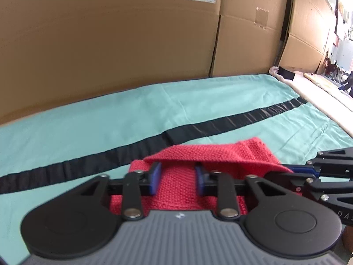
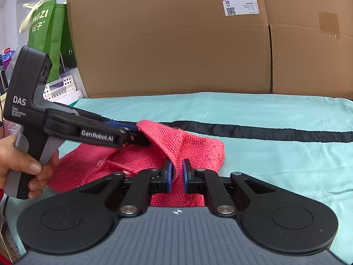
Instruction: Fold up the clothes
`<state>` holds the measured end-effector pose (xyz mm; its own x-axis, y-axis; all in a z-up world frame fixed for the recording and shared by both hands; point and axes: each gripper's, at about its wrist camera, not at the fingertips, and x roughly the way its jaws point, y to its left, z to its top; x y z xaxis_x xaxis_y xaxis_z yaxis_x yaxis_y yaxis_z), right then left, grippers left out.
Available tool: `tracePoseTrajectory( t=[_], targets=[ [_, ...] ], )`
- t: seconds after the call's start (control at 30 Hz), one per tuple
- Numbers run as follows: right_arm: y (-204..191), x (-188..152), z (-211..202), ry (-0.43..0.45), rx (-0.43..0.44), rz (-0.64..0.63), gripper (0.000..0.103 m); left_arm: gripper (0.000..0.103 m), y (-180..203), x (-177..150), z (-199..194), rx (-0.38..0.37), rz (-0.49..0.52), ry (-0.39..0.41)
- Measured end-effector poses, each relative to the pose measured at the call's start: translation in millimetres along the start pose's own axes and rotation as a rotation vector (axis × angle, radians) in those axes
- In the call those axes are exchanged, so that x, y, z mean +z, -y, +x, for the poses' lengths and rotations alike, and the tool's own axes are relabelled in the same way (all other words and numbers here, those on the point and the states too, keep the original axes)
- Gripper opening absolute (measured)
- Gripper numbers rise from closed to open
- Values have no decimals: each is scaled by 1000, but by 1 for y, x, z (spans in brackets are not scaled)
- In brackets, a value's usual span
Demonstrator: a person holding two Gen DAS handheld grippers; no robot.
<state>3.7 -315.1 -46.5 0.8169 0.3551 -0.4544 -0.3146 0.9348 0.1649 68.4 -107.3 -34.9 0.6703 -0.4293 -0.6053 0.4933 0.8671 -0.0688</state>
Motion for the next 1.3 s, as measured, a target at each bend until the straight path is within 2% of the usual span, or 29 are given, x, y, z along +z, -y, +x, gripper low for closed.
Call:
tracePoseTrajectory(
  t=[0.13, 0.27, 0.37, 0.47, 0.53, 0.63, 0.7, 0.77, 0.93, 1.3],
  targets=[
    [1, 0, 0, 5, 3, 6, 9, 4, 3, -3, -4, 3, -6, 15],
    [2, 0, 0, 7, 8, 2, 9, 3, 3, -8, -20, 32, -11, 77],
    [3, -1, 0, 6, 8, -1, 9, 4, 4, -8, -30, 27, -19, 102],
    [4, -1, 1, 8, 3, -2, 9, 4, 0, -10, -37, 17, -19, 108],
    [4, -1, 0, 11, 4, 2, 9, 7, -5, -14, -40, 12, -15, 112],
    [4, -1, 0, 8, 2, 0, 9, 5, -18, -19, -37, 5, -61, 99],
    [2, -1, 0, 7, -3, -6, 9, 0, -30, -23, -33, -8, -125, 91],
    [1, -1, 0, 4, -8, -7, 9, 0, -38, -26, -30, -27, -177, 84],
    [-2, 0, 1, -1, -18, -11, 9, 0, -45, -26, -26, -140, -257, 82],
    [-1, 0, -1, 11, -24, -13, 9, 0, -40, -34, -64, -157, -216, 213]
  ],
)
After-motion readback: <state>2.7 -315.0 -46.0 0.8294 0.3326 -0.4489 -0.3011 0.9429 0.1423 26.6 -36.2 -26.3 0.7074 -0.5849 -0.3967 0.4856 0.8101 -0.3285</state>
